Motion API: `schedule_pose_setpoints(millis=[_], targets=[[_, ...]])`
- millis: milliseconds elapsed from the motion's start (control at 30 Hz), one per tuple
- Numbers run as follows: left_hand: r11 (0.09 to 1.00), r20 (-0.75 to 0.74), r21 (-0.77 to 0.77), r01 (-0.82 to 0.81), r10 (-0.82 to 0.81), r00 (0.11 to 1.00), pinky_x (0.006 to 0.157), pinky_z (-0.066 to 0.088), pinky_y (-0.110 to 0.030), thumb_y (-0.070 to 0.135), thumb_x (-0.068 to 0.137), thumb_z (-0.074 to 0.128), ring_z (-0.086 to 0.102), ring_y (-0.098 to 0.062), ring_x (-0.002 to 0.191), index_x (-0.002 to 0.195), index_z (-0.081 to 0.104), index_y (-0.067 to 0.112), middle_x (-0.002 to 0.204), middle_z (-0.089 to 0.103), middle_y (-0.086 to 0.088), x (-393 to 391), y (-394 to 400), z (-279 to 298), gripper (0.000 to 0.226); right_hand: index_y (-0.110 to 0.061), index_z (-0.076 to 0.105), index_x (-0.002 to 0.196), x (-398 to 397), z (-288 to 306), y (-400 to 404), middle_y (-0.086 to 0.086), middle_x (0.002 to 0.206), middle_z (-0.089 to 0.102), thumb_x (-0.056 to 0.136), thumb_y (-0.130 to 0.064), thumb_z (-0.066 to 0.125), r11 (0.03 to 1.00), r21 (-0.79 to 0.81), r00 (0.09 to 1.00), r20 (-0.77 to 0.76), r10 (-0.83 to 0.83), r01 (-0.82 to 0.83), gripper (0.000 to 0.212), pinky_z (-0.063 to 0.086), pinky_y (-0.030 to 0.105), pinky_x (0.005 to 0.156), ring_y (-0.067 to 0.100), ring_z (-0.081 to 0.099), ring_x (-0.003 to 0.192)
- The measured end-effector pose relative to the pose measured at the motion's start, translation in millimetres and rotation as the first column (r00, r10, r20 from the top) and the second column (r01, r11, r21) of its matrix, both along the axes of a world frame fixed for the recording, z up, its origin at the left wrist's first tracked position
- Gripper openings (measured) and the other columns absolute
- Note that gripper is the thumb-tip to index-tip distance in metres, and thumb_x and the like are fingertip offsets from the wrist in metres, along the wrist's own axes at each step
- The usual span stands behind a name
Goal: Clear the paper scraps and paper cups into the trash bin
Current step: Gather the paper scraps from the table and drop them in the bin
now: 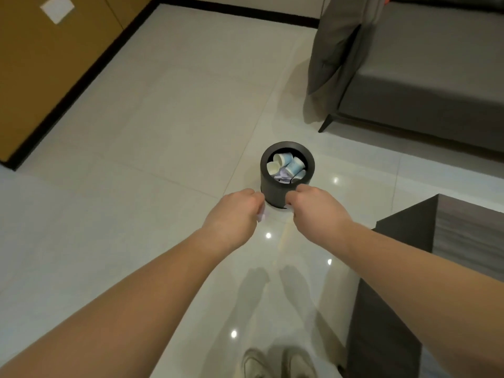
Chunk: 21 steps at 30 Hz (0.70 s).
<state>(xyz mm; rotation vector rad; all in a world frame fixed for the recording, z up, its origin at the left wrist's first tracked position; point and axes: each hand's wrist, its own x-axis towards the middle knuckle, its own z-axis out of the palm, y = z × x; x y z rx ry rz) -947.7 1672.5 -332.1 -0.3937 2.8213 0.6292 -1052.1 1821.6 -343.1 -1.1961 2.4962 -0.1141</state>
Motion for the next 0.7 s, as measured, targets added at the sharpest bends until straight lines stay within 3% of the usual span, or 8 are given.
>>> schedule_pose_setpoints(millis=[167,300,400,500,700], targets=[[0.998,-0.023,-0.003,0.061,-0.061,0.998,0.063,0.042,-0.030,-0.002,0.076,0.041,0.054,-0.023,0.080,0.077,0.054,0.018,0.091,0.059,0.007,-58.5,-21.1,-14.4,0.024,-0.008,0.059,0.108,-38.9,-15.3,-24.1,0.012,0.112,0.056,0.088,0.002,0.049,0.998,0.007,0.998,0.007,-0.065,0.065,0.025,0.040,0.033,0.067,0.031,0.057,0.097],[0.996,-0.018,0.006,0.090,-0.090,0.996,0.071,0.047,-0.037,0.001,0.081,0.043,0.055,-0.025,0.082,0.079,0.053,0.018,0.092,0.059,0.001,-104.5,-35.5,-26.4,0.019,-0.008,0.057,0.113,-84.0,-26.1,-34.5,0.015,0.125,0.053,0.086,0.003,0.049,0.996,0.021,0.995,0.032,-0.089,0.089,0.030,0.041,0.034,0.069,0.032,0.059,0.096],[0.994,0.023,-0.003,0.107,-0.106,0.994,0.074,0.048,-0.041,0.006,0.085,0.043,0.056,-0.027,0.084,0.084,0.054,0.017,0.095,0.060,-0.003,-139.9,-44.1,-35.3,0.015,-0.008,0.054,0.122,-116.3,-30.6,-38.3,0.013,0.117,0.054,0.087,0.002,0.050,0.994,0.057,0.993,0.059,-0.100,0.097,0.036,0.045,0.035,0.072,0.032,0.057,0.098],[0.996,0.046,0.032,0.078,-0.080,0.996,0.076,0.049,-0.042,0.015,0.088,0.043,0.056,-0.026,0.084,0.082,0.052,0.017,0.096,0.061,-0.001,-173.1,-51.1,-45.1,0.011,-0.008,0.055,0.113,-147.7,-35.8,-50.4,0.012,0.110,0.054,0.087,0.002,0.050,0.994,0.066,0.994,0.066,-0.092,0.088,0.029,0.045,0.035,0.070,0.030,0.055,0.096],[0.997,0.072,0.052,0.059,-0.063,0.995,0.074,0.048,-0.037,0.005,0.086,0.045,0.056,-0.025,0.084,0.087,0.057,0.016,0.097,0.060,0.000,-226.3,-67.7,-69.6,0.016,-0.009,0.055,0.107,-196.7,-54.5,-77.5,0.009,0.102,0.051,0.083,0.001,0.058,0.986,0.097,0.986,0.089,-0.143,0.135,0.027,0.034,0.032,0.064,0.027,0.044,0.082]])
